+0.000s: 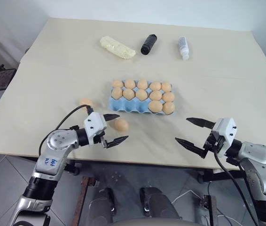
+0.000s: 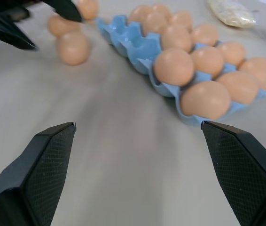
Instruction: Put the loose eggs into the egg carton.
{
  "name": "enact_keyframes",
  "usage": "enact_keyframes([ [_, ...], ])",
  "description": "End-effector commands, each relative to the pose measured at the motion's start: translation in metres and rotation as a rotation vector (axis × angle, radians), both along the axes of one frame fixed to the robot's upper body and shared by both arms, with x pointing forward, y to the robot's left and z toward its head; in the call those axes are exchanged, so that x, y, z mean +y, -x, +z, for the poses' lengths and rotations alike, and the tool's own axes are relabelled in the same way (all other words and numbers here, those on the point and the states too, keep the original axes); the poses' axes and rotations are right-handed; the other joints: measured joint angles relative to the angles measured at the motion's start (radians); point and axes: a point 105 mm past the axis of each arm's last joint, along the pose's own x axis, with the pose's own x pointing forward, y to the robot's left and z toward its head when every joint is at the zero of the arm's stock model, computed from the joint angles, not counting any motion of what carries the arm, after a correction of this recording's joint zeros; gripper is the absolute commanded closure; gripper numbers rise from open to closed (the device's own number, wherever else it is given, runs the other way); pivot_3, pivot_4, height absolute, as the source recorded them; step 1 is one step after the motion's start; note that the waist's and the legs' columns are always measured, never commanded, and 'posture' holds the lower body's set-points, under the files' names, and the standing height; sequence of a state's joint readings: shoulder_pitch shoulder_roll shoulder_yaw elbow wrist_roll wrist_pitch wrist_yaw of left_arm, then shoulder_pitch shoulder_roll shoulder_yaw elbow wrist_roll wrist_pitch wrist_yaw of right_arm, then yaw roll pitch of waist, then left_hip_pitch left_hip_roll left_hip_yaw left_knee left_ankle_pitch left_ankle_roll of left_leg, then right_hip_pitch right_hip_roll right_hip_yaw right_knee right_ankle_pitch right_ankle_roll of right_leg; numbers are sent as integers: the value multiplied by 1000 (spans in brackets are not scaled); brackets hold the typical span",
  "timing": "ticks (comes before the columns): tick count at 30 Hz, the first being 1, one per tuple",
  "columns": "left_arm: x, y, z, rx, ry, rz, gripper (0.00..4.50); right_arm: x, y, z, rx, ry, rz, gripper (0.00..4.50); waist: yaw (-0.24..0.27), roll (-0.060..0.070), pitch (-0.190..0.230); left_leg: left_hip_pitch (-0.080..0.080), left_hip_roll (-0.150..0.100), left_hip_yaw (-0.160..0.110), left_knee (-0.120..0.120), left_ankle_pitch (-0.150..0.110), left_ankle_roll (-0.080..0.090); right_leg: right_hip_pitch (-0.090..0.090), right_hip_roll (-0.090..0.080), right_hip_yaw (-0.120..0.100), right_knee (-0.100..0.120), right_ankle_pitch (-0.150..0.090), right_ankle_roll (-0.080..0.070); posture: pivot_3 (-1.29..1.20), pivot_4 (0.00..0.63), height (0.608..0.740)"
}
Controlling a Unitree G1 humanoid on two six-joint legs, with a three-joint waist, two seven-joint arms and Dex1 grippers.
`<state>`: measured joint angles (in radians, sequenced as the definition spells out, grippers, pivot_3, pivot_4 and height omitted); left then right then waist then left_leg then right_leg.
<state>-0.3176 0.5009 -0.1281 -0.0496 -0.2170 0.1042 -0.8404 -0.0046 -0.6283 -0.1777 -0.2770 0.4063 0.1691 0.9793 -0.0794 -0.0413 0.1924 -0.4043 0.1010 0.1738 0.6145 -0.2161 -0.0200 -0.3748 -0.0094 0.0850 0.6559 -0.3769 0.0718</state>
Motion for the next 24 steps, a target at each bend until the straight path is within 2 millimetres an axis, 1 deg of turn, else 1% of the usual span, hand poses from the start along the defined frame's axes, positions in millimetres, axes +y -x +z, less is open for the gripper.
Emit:
enact_keyframes([
  [1, -9, -7, -1, -39, -35, -29, 0, 9, 8, 13, -41, -12, 28, 30, -3, 0, 0, 0, 0, 0, 0, 0, 0, 0, 0, 0, 0, 0, 0, 0, 150, 740],
  [3, -9, -16, -1, -46, -56, -9, 0, 17, 15, 17, -46, -25, 50, 30, -4, 0, 0, 0, 0, 0, 0, 0, 0, 0, 1, 0, 1, 0, 0, 0, 150, 740],
  [7, -7, -22, -3, -42, -74, -6, 0, 28, 24, 21, -75, -36, 85, 30, -4, 0, 0, 0, 1, -1, 1, 1, -1, -1, 1, 0, 3, 0, 0, 0, 150, 740],
  [10, -7, -24, -7, -33, -87, -3, 638, 30, 26, 23, -102, -52, 82, 0, -2, 0, 0, 0, 0, 0, 1, 1, -1, 0, 1, 0, 3, 0, 0, 0, 150, 740],
  [15, -13, -21, -5, -32, -66, -39, 2198, 26, 23, 20, -98, -50, 47, 0, -1, 0, 0, 0, 0, -1, 3, 1, 0, 0, 0, 0, 4, 0, 0, 0, 150, 740],
  [17, -15, -22, 1, -48, -41, -38, 2612, 25, 21, 20, -98, -51, 38, 0, -1, 0, 0, 0, 0, -1, 3, 1, 0, 0, 0, 0, 5, 0, 0, 0, 150, 740],
  [18, -17, -23, 8, -58, -12, -39, 2740, 24, 20, 20, -98, -52, 34, 0, 0, 0, 0, 0, 0, -1, 3, 1, 0, 0, 0, 0, 5, 0, 0, 0, 150, 740],
  [21, -24, -30, 27, -95, 58, -33, 2740, 23, 18, 20, -96, -54, 27, 0, 2, 0, 0, 0, 0, -1, 3, 1, 0, 0, 0, 0, 5, 0, 0, 0, 150, 740],
  [24, -37, -42, 44, -136, 109, -35, 2740, 23, 17, 19, -91, -54, 25, 0, 8, 0, 0, 0, 0, -1, 6, 1, 0, 0, 1, 0, 5, 0, 1, 0, 150, 740],
])
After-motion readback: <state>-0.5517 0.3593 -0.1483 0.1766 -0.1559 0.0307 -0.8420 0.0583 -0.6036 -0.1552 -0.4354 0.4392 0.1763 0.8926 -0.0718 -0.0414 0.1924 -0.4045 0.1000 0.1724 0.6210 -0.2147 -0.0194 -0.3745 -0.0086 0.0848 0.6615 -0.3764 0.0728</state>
